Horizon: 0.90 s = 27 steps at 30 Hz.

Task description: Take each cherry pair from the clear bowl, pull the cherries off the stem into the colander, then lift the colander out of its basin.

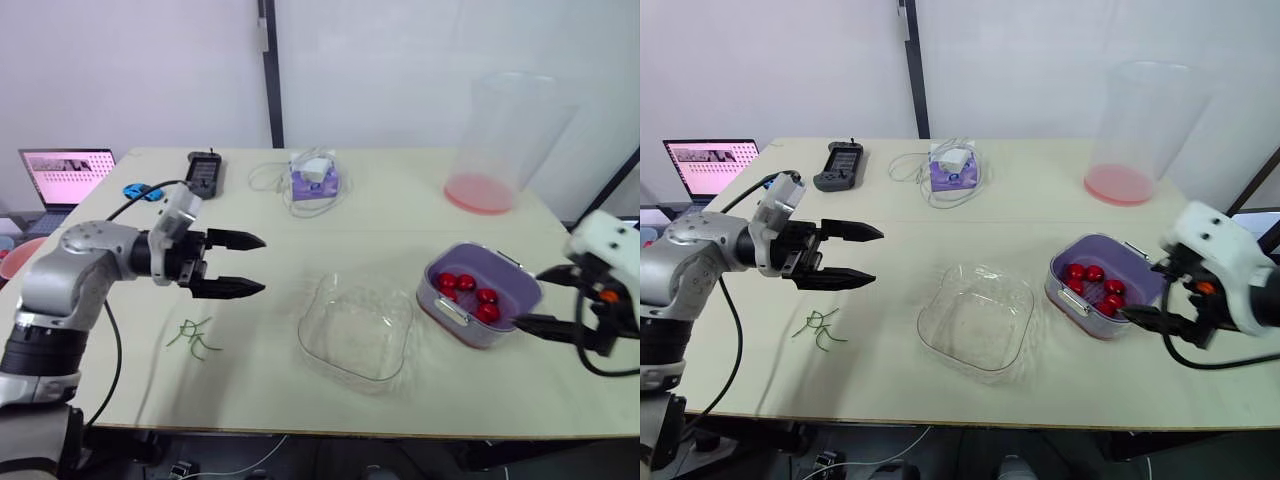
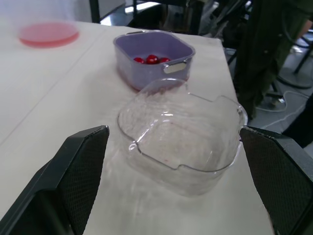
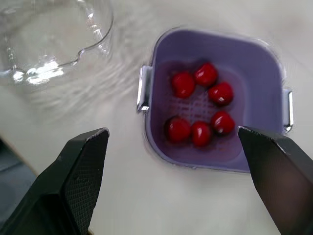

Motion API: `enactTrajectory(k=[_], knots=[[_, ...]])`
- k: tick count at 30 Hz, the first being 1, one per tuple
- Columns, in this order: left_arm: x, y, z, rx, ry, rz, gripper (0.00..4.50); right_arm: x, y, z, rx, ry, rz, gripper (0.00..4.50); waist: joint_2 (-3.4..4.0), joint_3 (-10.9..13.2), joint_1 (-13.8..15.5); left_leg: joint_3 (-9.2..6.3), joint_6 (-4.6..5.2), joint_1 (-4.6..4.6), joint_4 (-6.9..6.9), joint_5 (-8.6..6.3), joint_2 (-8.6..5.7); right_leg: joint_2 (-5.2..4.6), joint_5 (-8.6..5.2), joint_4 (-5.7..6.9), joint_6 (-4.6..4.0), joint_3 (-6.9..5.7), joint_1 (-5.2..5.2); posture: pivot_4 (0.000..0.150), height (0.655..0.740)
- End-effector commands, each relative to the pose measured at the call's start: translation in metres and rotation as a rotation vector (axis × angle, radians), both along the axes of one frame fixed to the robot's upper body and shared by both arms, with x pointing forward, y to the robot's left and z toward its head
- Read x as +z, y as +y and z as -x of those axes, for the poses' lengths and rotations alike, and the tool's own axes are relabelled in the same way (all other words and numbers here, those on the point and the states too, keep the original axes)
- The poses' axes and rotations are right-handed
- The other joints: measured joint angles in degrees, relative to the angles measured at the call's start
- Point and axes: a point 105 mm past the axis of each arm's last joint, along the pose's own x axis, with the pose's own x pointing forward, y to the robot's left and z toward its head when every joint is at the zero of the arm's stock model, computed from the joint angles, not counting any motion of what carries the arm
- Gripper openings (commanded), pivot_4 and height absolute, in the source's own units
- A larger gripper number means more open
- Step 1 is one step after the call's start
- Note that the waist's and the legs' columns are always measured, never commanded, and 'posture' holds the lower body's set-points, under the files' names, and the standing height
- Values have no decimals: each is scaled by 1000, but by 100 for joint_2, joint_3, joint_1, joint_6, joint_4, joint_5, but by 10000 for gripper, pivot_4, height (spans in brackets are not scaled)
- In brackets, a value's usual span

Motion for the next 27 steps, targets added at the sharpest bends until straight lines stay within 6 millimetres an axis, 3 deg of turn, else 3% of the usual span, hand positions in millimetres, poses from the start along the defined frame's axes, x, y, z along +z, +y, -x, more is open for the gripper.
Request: enactTrajectory(k=[1,10,11,14,24,27], knots=[[17,-6,10,-5,-73,47,44673,-6,5,-11,-37,76,0,45000,0,0,2,1,0,-1,0,0,-2,-4,0,-1,0,0,0,1500,7332],[14,-10,15,44,-89,70,44673,-50,31,-46,-103,241,-41,45000,3,1,-6,0,0,-7,-4,0,0,2,1,7,-1,3,-19,1500,7332],[14,-10,16,47,-89,71,45000,-52,34,-48,-99,247,-47,39191,3,1,-3,0,0,-11,-5,0,0,2,1,7,-1,3,-25,1500,7332],[12,-8,16,76,-82,65,45000,-59,38,-56,-113,249,-31,27692,3,1,2,0,0,-18,-4,0,-1,0,1,7,-1,2,-29,1500,7332],[5,-3,18,108,-67,57,45000,-66,41,-71,-156,249,9,27692,3,1,-5,0,0,-16,-4,0,-1,2,1,11,-1,2,-31,1500,7332],[2,1,17,135,-59,41,45000,-66,42,-72,-153,252,2,19244,3,1,-12,1,0,-16,-4,0,-1,2,1,11,-1,3,-32,1500,7332]])
